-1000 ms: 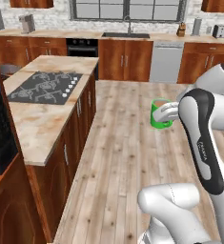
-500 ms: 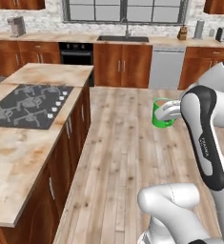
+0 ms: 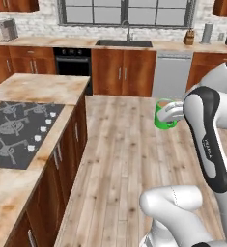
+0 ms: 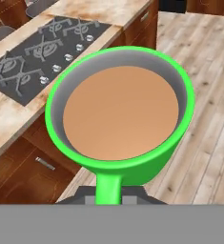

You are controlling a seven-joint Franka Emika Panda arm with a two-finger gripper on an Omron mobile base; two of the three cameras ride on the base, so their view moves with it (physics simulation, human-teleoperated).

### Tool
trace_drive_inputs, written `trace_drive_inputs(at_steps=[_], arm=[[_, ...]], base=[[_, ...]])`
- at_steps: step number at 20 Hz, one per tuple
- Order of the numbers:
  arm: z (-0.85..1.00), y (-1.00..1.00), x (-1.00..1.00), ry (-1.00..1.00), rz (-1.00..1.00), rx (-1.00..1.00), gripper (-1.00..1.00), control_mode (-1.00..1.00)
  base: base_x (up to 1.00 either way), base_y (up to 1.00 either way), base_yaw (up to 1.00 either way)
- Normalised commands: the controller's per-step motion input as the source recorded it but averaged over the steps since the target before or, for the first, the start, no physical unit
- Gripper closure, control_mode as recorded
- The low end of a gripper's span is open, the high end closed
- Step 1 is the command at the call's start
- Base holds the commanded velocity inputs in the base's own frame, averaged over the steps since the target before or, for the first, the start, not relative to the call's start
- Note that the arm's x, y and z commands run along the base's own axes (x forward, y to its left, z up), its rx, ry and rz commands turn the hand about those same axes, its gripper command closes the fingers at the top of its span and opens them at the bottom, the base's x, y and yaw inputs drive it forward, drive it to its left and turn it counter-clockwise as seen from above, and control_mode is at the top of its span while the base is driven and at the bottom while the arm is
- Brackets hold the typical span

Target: Pick the cup of tea, navigate to the dining table, and place it on the saucer.

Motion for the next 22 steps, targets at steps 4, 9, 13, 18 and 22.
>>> trace_drive_inputs(at_steps=[4, 9, 13, 18, 22], arm=[[0.00, 0.00, 0.00, 0.00, 0.00, 0.00, 1.00, 1.00], [0.00, 0.00, 0.00, 0.00, 0.00, 0.00, 1.00, 1.00], [0.00, 0.00, 0.00, 0.00, 0.00, 0.00, 1.00, 1.00], [0.00, 0.00, 0.00, 0.00, 0.00, 0.00, 1.00, 1.00], [0.00, 0.00, 0.00, 0.00, 0.00, 0.00, 1.00, 1.00]], base=[[1.00, -0.07, 0.00], [1.00, -0.07, 0.00], [1.00, -0.01, 0.01], [1.00, 0.00, 0.01], [1.00, 0.00, 0.00]])
